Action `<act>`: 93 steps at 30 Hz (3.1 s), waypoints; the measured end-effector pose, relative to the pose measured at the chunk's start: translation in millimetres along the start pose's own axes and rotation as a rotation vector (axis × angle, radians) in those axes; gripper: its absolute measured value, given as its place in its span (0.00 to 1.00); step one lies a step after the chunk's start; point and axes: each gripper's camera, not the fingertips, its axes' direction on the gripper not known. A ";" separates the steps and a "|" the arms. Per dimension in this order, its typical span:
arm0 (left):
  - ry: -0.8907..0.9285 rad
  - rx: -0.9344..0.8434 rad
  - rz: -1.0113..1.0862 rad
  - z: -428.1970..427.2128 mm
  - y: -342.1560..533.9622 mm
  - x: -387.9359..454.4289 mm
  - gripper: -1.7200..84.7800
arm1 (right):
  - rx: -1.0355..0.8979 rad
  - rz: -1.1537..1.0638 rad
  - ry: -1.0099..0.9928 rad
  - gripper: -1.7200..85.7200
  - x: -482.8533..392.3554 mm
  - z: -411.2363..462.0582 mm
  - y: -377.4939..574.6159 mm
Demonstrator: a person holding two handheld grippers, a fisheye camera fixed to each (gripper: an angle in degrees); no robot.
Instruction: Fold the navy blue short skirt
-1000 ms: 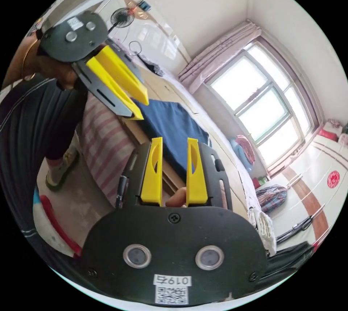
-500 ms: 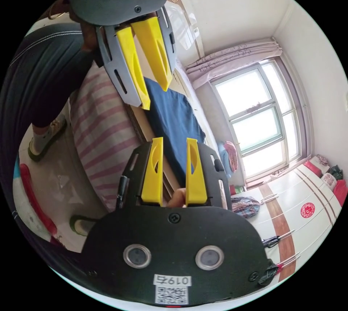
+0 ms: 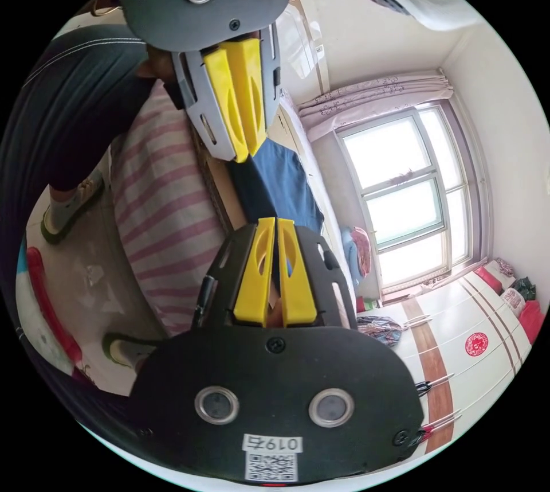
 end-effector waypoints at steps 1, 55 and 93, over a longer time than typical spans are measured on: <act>0.001 0.001 -0.004 -1.0 -0.8 0.0 0.04 | -0.002 -0.004 -0.006 0.01 -3.4 0.9 0.3; -0.007 -0.005 0.008 10.8 -16.1 5.6 0.03 | -0.131 -0.448 0.159 0.06 -8.7 48.4 24.9; 0.313 0.184 -0.538 259.2 -5.2 -267.8 0.03 | -0.119 0.324 -0.020 0.10 470.7 260.8 -26.1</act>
